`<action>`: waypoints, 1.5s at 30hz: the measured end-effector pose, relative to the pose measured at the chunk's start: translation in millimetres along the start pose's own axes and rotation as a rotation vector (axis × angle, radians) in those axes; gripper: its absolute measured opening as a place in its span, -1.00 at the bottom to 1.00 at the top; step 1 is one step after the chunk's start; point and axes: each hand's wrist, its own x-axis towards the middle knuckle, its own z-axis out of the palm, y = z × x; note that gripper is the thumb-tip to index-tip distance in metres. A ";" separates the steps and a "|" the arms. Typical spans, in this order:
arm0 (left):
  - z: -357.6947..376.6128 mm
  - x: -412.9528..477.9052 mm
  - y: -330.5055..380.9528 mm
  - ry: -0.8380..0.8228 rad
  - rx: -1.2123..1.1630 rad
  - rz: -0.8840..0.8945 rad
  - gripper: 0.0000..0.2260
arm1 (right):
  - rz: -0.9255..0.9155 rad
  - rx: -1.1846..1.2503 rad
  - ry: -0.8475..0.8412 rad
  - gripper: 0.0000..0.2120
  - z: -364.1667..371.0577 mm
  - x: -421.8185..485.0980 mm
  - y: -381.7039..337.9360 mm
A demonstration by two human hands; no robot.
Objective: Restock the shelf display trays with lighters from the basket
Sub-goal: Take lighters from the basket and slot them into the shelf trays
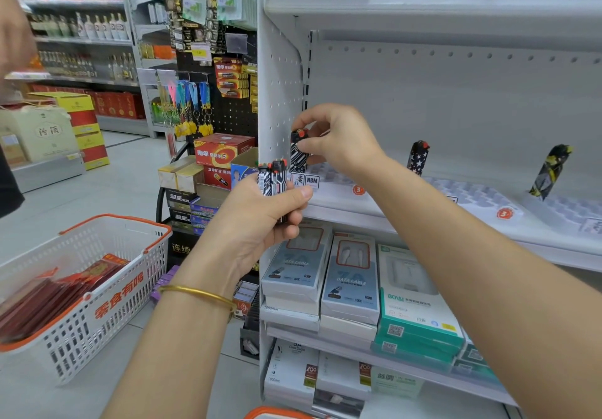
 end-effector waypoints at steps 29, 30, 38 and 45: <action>8.5 -6.4 2.0 -0.107 -0.078 0.014 -0.86 | 0.010 0.118 -0.142 -0.89 -24.8 -45.8 -17.0; 8.8 -6.2 1.8 -0.102 -0.087 0.014 -0.85 | 0.017 0.132 -0.161 -0.91 -25.8 -46.4 -16.5; 8.7 -5.8 2.1 -0.089 -0.143 0.032 -0.91 | 0.007 0.131 -0.278 -0.94 -30.9 -50.0 -16.1; 6.5 -4.4 1.5 -0.083 -0.152 0.028 -0.85 | 0.057 0.182 -0.182 -0.95 -31.0 -44.8 -6.8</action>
